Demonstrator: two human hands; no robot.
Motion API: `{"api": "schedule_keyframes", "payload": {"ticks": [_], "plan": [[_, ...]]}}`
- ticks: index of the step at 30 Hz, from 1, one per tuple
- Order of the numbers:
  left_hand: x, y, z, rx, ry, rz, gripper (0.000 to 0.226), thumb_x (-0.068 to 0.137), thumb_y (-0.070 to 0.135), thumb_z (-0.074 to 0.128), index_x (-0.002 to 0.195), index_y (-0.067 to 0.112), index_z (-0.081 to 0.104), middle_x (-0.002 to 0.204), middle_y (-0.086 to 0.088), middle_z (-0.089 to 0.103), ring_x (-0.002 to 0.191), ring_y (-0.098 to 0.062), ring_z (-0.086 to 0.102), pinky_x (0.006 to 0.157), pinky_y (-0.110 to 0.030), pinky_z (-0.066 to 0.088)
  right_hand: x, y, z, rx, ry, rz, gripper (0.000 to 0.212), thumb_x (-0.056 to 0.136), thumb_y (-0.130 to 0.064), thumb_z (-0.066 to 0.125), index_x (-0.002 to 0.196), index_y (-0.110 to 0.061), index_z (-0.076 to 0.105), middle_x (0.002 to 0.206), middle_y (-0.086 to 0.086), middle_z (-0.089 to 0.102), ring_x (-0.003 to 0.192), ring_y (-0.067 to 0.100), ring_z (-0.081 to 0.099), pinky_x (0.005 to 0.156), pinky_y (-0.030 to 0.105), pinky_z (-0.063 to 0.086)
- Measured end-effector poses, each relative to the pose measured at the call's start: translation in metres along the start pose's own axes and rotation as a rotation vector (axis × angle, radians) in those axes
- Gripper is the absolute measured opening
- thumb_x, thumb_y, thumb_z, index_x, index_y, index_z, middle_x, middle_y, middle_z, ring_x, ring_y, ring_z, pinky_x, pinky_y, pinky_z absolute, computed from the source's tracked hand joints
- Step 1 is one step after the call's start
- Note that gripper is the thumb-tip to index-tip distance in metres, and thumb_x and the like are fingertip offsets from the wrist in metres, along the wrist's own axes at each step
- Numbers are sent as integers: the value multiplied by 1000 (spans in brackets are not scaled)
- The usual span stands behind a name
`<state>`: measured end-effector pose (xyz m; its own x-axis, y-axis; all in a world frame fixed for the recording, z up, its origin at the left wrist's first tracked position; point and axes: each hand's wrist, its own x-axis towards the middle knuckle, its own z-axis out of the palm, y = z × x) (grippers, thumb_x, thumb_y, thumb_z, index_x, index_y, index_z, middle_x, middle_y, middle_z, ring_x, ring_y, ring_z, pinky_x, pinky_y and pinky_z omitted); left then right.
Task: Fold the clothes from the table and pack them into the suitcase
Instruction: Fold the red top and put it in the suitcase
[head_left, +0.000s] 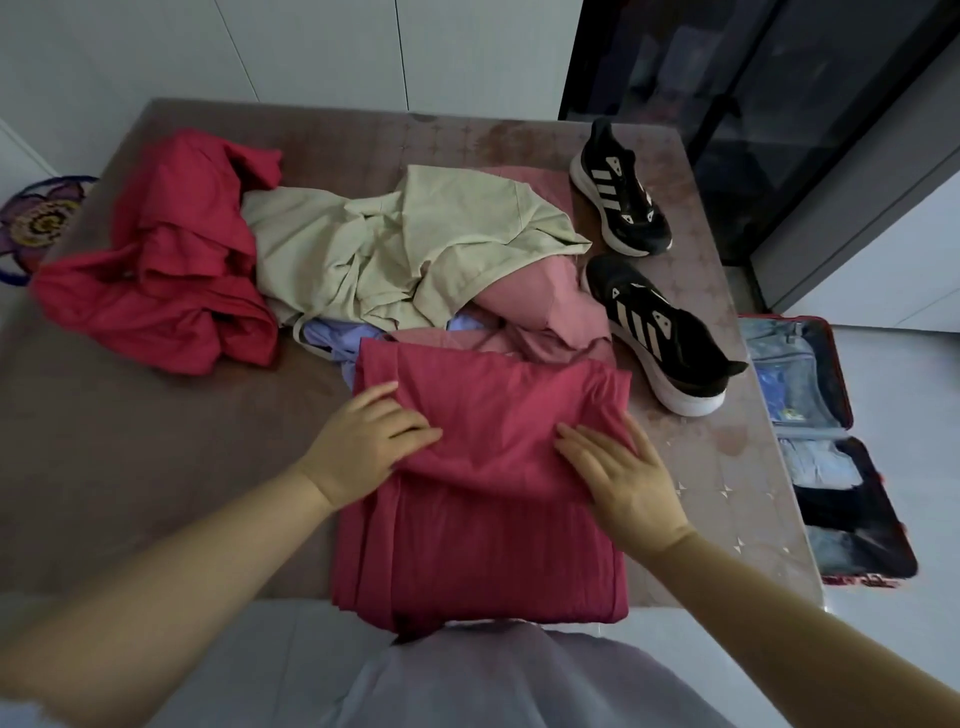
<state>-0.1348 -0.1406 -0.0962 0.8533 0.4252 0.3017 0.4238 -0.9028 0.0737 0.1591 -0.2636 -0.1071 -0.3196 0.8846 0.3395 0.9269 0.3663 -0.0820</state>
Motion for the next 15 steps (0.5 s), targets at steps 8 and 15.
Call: {"api": "schedule_keyframes", "payload": {"ticks": [8,15], "plan": [[-39,16,10,-65,-344,9,48,87,54,51,121,23,62,106,7,67,97,-10,62,116,-35,6,-37,-25,9,19,-462,48,73,75,-35,44,146,-25,30,142,6,47,125,26,52,114,43,12],[-8,33,18,3,-256,-228,60,97,58,14,149,28,18,150,-2,31,138,-22,21,114,-44,0,-3,-47,15,31,-430,163,64,95,-62,13,148,-26,24,152,4,33,136,26,37,108,53,23]]}}
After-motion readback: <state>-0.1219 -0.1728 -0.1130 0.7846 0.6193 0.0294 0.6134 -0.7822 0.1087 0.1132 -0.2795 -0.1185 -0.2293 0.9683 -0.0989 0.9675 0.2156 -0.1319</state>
